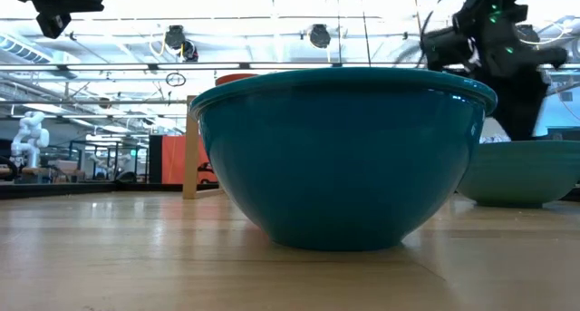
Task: Place and stack bowls onto a shelf
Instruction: Put the green bowl on the shelf
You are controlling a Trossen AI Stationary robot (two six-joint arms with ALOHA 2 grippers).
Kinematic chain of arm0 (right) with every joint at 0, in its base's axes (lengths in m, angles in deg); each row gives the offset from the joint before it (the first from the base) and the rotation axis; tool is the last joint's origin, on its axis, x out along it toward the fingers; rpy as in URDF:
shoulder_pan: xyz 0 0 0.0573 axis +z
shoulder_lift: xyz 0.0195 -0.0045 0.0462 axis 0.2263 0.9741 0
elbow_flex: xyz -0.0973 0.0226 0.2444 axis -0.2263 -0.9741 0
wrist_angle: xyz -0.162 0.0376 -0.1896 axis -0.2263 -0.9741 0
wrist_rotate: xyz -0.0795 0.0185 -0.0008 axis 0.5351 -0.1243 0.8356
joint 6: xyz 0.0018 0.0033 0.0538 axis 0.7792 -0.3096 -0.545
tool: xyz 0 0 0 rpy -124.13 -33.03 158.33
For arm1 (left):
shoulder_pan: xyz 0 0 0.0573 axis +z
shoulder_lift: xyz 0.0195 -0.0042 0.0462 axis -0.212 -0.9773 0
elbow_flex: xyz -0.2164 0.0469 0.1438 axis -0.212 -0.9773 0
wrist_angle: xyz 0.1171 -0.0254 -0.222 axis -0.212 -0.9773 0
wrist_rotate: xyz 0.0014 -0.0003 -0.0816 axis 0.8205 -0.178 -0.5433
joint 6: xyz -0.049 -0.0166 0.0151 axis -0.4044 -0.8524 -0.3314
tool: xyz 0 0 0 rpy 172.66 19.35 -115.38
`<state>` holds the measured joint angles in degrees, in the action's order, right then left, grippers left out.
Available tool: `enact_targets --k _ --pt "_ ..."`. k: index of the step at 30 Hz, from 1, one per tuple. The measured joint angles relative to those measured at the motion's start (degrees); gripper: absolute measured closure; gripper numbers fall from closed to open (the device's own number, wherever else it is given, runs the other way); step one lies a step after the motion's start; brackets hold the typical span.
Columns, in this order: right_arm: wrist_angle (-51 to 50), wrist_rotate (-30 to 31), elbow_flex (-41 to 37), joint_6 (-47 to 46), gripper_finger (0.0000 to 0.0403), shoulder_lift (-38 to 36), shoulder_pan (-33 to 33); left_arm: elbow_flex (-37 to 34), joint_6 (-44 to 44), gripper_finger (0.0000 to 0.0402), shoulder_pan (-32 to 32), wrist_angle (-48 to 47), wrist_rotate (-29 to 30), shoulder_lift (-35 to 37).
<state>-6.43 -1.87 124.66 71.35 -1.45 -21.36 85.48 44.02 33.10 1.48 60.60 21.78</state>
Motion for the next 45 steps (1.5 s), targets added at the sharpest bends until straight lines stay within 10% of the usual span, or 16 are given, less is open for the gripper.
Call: enact_targets --k 30,45 --pt "2.8 -3.7 -2.8 -1.2 0.0305 -4.9 -0.8 0.0 -1.9 0.0339 0.0 4.8 1.7 0.0" --pt "9.2 -7.5 -1.3 -23.0 0.0305 -6.2 -3.3 0.0 -1.4 0.0339 0.0 5.7 1.7 0.0"
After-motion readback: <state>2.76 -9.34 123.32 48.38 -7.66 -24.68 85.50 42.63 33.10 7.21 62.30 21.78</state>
